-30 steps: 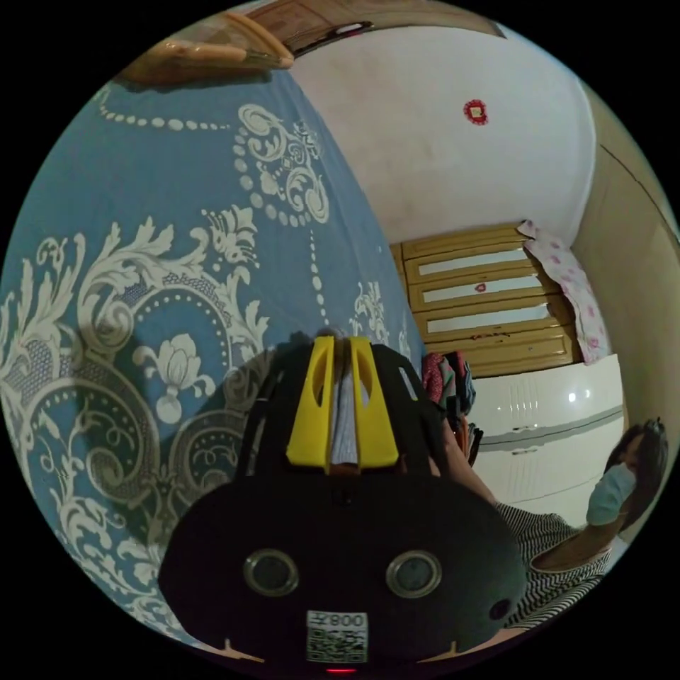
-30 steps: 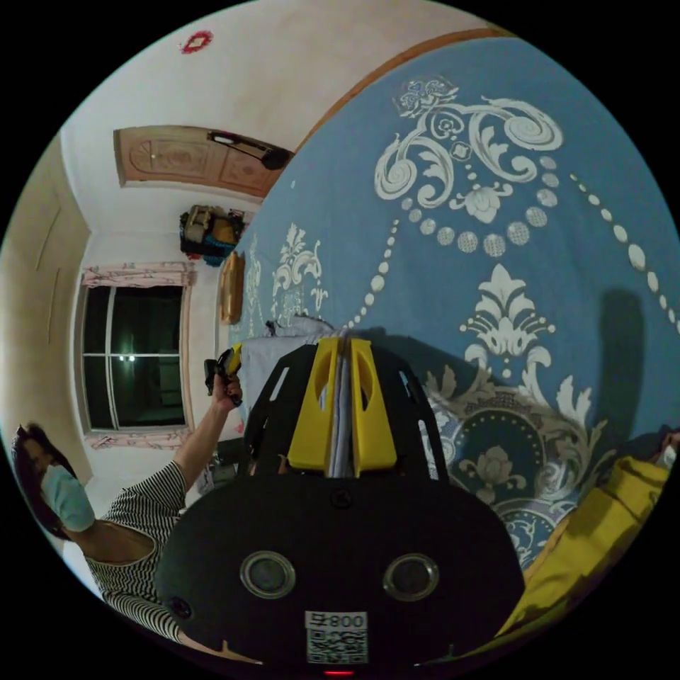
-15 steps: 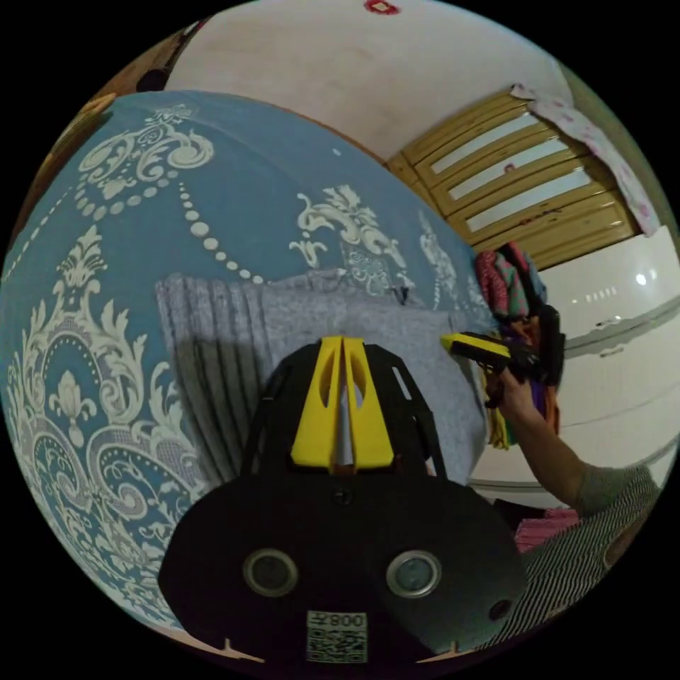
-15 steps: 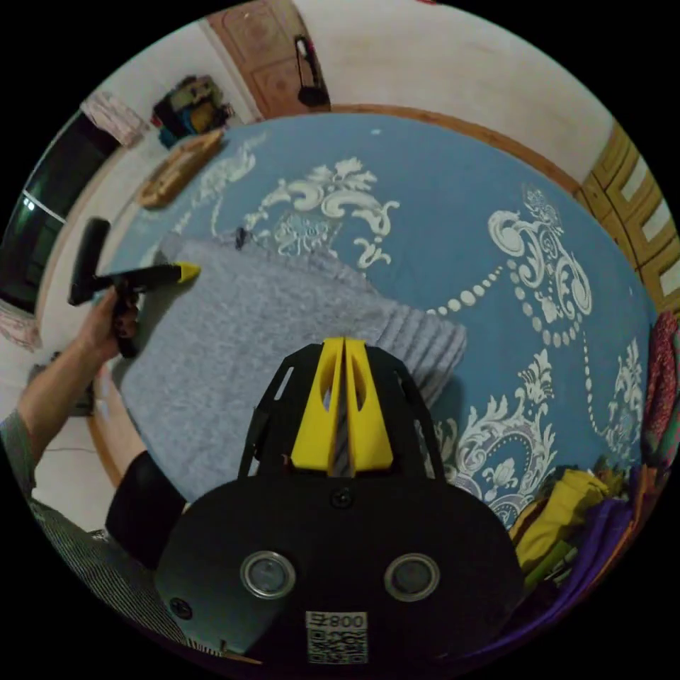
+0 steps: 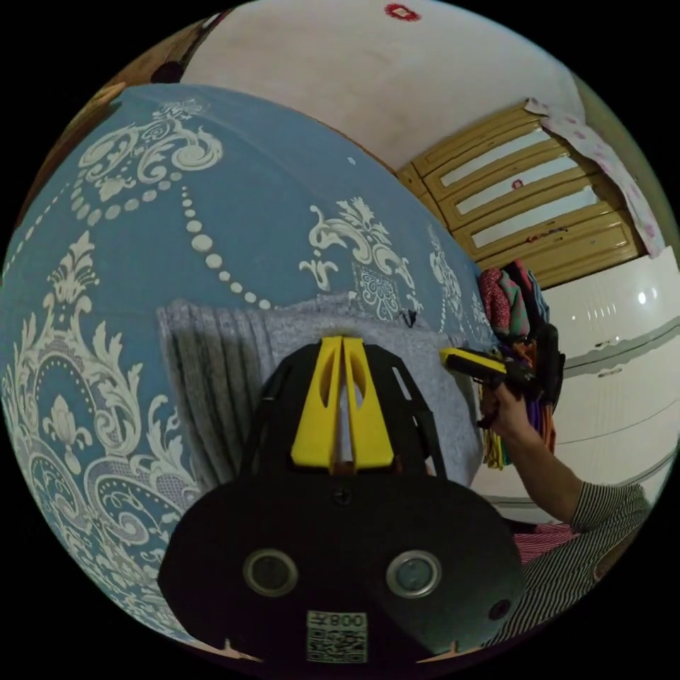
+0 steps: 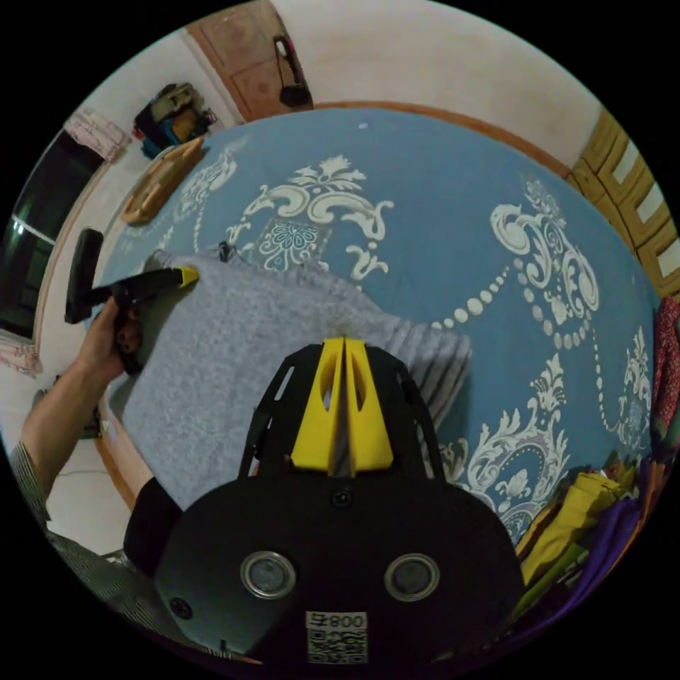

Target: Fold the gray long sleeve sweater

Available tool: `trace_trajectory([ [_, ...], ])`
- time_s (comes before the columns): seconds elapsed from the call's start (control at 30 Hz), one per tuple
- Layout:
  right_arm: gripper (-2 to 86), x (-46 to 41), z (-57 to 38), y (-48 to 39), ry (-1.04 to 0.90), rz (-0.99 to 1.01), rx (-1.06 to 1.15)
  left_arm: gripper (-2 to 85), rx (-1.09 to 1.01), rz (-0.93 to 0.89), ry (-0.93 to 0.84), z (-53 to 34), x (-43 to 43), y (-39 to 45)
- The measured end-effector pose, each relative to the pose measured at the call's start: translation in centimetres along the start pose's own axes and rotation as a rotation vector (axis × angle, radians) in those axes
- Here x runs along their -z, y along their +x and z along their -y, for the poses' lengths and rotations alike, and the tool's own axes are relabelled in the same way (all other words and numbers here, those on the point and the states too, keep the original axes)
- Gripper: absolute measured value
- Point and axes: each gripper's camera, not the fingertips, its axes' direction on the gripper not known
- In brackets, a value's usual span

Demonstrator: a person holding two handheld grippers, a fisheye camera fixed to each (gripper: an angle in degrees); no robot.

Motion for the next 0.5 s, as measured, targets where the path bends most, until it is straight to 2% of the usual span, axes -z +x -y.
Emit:
trace_trajectory([
  [0.07,0.1,0.6,0.7,0.7,-0.005,0.037,-0.033,0.4,-0.036,-0.005,0.033,-1.2,2.0,0.8],
  [0.23,0.1,2.6,-0.1,-0.9,0.15,0.027,0.003,1.5,-0.07,-0.074,0.121,-8.2,8.2,0.7],
  [0.3,0.1,0.5,0.9,-1.5,0.081,0.015,0.029,3.2,-0.034,-0.109,0.129,-12.2,10.8,-0.9],
  [0.33,0.1,-1.8,1.8,-1.4,-0.012,0.007,0.044,3.7,-0.024,-0.117,0.132,-13.2,11.7,-1.3],
  [0.5,0.6,-1.1,3.6,1.2,-0.015,0.083,0.016,9.7,0.095,-0.115,0.174,-24.0,20.5,-4.5],
])
